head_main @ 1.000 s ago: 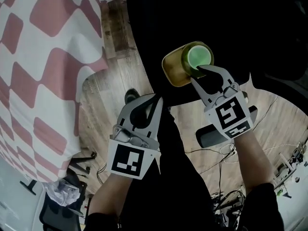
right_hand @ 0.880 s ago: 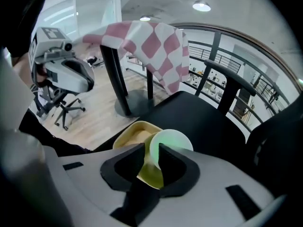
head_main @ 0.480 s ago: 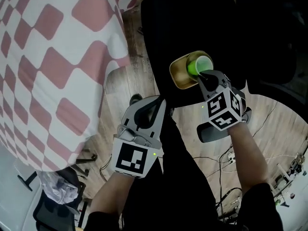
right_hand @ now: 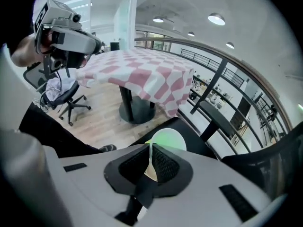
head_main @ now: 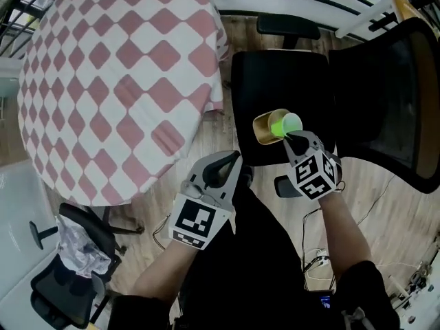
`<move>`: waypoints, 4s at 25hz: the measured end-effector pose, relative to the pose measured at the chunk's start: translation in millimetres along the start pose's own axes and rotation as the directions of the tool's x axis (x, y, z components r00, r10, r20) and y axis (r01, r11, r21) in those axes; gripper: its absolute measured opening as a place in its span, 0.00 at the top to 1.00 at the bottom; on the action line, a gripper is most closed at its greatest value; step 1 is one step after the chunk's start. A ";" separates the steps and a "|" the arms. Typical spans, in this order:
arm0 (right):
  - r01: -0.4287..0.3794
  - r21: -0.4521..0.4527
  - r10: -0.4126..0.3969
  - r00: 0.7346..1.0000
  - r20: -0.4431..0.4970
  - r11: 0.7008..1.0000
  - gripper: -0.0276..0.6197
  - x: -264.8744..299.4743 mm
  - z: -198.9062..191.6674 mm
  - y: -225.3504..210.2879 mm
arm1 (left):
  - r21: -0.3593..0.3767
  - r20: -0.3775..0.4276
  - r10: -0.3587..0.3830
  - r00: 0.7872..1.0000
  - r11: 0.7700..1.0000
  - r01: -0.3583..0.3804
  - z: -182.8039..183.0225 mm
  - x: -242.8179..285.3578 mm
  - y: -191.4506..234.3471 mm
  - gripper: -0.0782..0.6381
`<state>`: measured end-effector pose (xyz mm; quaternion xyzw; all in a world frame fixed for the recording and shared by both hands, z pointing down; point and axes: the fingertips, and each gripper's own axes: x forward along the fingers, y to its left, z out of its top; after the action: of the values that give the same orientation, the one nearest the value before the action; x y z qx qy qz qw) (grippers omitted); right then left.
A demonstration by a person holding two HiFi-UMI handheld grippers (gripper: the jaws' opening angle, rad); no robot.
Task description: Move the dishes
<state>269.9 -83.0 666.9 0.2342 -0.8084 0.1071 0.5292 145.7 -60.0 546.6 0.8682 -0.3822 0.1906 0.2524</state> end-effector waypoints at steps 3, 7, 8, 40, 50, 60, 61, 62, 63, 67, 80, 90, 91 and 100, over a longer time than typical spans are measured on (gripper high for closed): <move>0.000 -0.033 0.002 0.998 0.061 0.999 0.91 -42.1 35.0 3.5 | -0.016 0.035 0.043 0.998 0.999 -0.043 37.9 -38.2 -11.6 0.88; -0.006 -0.111 0.022 0.988 0.150 0.994 0.91 -96.5 78.4 21.5 | -0.005 0.088 0.122 0.989 0.993 -0.122 68.6 -97.5 -27.2 0.88; -0.004 -0.127 0.025 0.986 0.167 0.992 0.91 -108.3 89.1 27.5 | 0.001 0.098 0.144 0.985 0.989 -0.145 70.8 -112.5 -27.3 0.88; 0.037 -0.654 0.141 0.966 0.218 0.755 0.91 -23.4 492.6 298.1 | -0.126 0.273 0.490 0.828 0.871 -0.474 20.4 -447.0 244.8 0.88; 0.067 -0.752 0.121 0.974 0.192 0.656 0.91 64.7 565.6 239.7 | -0.208 0.267 0.525 0.808 0.850 -0.483 54.3 -416.4 336.1 0.88; 0.066 -0.794 0.113 0.979 0.168 0.605 0.91 141.7 619.4 208.7 | -0.269 0.193 0.534 0.823 0.836 -0.479 36.9 -382.2 371.8 0.88; 0.067 -0.797 0.111 0.980 0.165 0.600 0.91 146.0 622.7 208.0 | -0.273 0.186 0.533 0.825 0.835 -0.478 34.1 -381.1 372.6 0.88; 0.067 -0.801 0.108 0.981 0.163 0.595 0.91 149.5 625.3 207.4 | -0.278 0.180 0.533 0.826 0.834 -0.477 31.8 -380.4 373.3 0.88; 0.068 -0.806 0.106 0.982 0.160 0.589 0.91 152.3 627.6 206.8 | -0.283 0.176 0.534 0.827 0.832 -0.477 30.1 -380.0 373.8 0.88; 0.074 -0.828 0.086 0.986 0.145 0.555 0.91 164.0 634.8 205.3 | -0.306 0.166 0.547 0.821 0.820 -0.484 27.1 -384.4 376.4 0.88; 0.144 -0.750 0.086 0.962 0.259 0.645 0.75 115.1 639.5 217.1 | -0.323 0.209 0.601 0.772 0.787 -0.525 14.6 -435.7 357.5 0.88; 0.092 -0.626 0.219 0.889 0.402 0.774 0.75 -44.6 549.1 292.5 | -0.186 0.308 0.551 0.776 0.834 -0.519 -2.5 -485.2 267.9 0.88; 0.089 -0.624 0.222 0.888 0.403 0.776 0.75 -56.2 534.3 301.2 | -0.174 0.313 0.539 0.782 0.842 -0.510 -5.9 -488.3 259.6 0.88; -0.176 -0.484 0.463 0.677 0.573 0.857 0.84 -171.3 482.9 383.2 | -0.129 0.432 0.449 0.782 0.889 -0.438 8.3 -532.4 179.2 0.88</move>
<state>-251.1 91.5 339.0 -0.0017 -0.9763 -0.0551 0.2091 -327.5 133.3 313.4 0.7712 -0.6253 0.0338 0.1144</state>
